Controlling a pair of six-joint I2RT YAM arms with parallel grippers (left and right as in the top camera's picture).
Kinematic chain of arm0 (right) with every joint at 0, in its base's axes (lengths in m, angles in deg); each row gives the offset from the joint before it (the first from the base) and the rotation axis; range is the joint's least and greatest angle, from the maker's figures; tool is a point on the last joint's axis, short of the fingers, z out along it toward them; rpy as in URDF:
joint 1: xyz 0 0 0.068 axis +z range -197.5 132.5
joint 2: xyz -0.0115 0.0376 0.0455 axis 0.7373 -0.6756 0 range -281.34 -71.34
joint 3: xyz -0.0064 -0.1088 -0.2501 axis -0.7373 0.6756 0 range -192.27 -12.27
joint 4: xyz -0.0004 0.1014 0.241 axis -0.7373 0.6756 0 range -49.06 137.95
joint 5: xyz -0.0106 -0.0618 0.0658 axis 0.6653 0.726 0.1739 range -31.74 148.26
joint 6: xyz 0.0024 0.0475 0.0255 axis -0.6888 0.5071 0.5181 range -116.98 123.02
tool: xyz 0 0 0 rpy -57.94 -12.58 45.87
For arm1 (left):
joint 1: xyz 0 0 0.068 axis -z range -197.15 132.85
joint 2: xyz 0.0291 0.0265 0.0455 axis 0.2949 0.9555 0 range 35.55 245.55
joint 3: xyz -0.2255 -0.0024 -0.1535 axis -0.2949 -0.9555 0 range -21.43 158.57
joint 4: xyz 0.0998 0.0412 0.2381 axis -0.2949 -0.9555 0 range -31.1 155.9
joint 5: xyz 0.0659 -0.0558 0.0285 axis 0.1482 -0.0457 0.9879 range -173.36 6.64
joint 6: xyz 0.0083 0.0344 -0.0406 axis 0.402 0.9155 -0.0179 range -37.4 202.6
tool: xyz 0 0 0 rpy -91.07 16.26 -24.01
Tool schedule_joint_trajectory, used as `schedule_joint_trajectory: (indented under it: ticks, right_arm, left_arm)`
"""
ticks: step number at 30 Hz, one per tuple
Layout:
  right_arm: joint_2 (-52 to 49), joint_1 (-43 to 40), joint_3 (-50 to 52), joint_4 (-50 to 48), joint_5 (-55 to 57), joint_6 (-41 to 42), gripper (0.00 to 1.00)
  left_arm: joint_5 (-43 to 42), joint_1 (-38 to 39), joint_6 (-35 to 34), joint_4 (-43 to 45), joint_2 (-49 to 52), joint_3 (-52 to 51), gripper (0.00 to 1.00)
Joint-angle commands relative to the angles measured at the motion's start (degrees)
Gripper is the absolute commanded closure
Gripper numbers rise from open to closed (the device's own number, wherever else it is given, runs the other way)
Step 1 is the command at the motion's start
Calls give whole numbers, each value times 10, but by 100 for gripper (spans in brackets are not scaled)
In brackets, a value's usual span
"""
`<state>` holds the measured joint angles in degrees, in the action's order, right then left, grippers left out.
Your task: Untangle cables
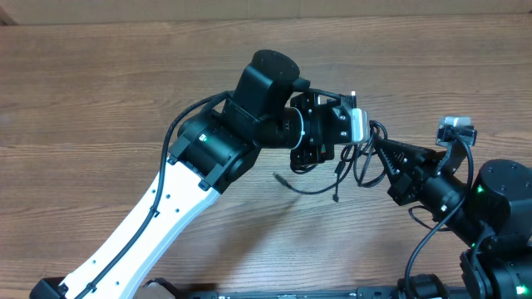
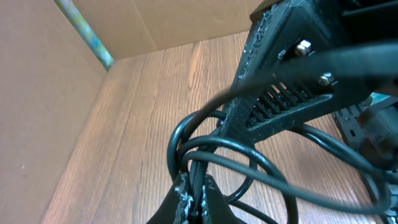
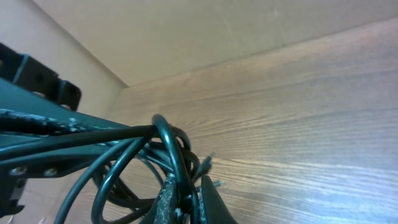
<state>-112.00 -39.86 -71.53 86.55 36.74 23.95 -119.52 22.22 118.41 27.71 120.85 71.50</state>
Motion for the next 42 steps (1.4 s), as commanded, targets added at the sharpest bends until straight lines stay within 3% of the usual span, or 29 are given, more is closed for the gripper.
schedule_joint_trajectory:
  ticks: [1,11,26,28,33,35,42]
  right_arm:
    - [-3,-18,11,39,151,19,96]
    - [-3,-18,11,86,151,20,96]
    - [-3,-18,11,86,137,18,96]
    - [-3,-18,11,76,130,18,80]
    - [-3,-18,11,37,95,15,10]
    - [-3,-18,11,14,75,11,0]
    - [-3,-18,11,-71,-3,-19,0]
  left_arm:
    - [21,-43,-29,16,-58,12,96]
    - [21,-73,-87,72,-99,12,96]
    - [21,-75,-81,71,-117,12,96]
    - [21,-75,-65,59,-117,12,96]
    - [20,-75,-15,28,-117,12,96]
    - [20,-75,20,5,-117,12,96]
    - [18,-75,155,-78,-112,12,96]
